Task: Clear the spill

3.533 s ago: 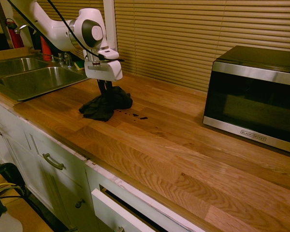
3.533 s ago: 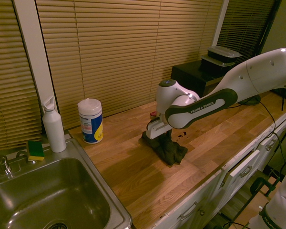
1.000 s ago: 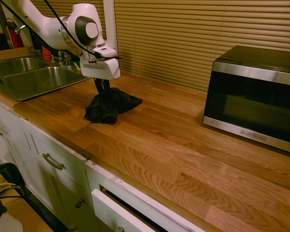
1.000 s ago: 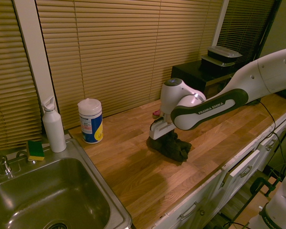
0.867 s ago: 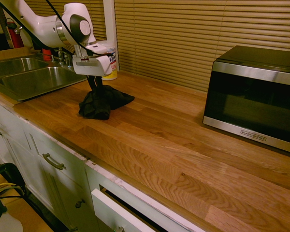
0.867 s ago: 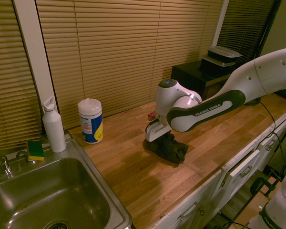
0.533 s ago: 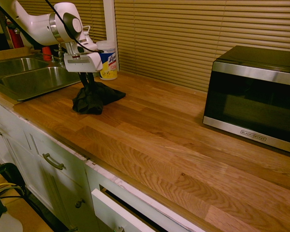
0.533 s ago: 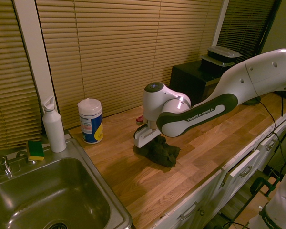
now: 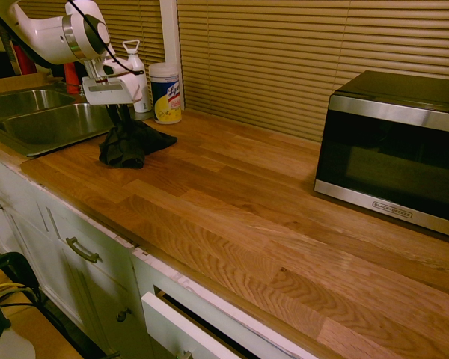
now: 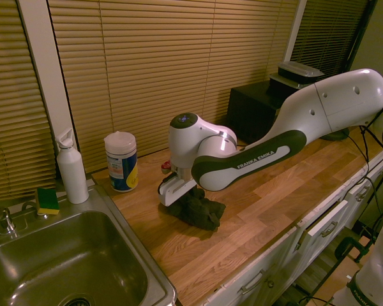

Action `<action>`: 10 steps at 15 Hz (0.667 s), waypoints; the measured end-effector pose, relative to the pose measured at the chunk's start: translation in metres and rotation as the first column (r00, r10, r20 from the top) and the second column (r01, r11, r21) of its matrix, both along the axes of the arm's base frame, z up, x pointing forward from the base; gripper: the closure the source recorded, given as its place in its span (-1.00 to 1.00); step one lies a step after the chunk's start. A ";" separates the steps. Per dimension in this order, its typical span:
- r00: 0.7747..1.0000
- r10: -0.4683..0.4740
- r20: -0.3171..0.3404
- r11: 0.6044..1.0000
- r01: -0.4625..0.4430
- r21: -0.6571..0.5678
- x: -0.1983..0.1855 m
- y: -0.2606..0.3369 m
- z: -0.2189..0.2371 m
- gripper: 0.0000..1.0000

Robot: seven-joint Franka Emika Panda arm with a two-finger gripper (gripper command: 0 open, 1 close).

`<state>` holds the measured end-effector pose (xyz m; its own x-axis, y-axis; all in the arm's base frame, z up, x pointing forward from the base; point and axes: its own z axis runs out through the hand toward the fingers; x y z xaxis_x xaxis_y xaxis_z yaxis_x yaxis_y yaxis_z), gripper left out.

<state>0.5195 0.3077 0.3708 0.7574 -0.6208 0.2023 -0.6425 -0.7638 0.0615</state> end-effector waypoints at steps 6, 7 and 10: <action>1.000 0.010 0.011 1.000 -0.010 -0.006 -0.010 0.035 0.016 -1.00; 1.000 0.012 0.011 1.000 -0.012 -0.007 -0.011 0.036 0.016 -1.00; 1.000 0.011 0.013 1.000 -0.011 -0.008 -0.010 0.036 0.018 -1.00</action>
<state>0.5097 0.3439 0.3891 0.7616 -0.6105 0.2175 -0.6346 -0.7705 0.0596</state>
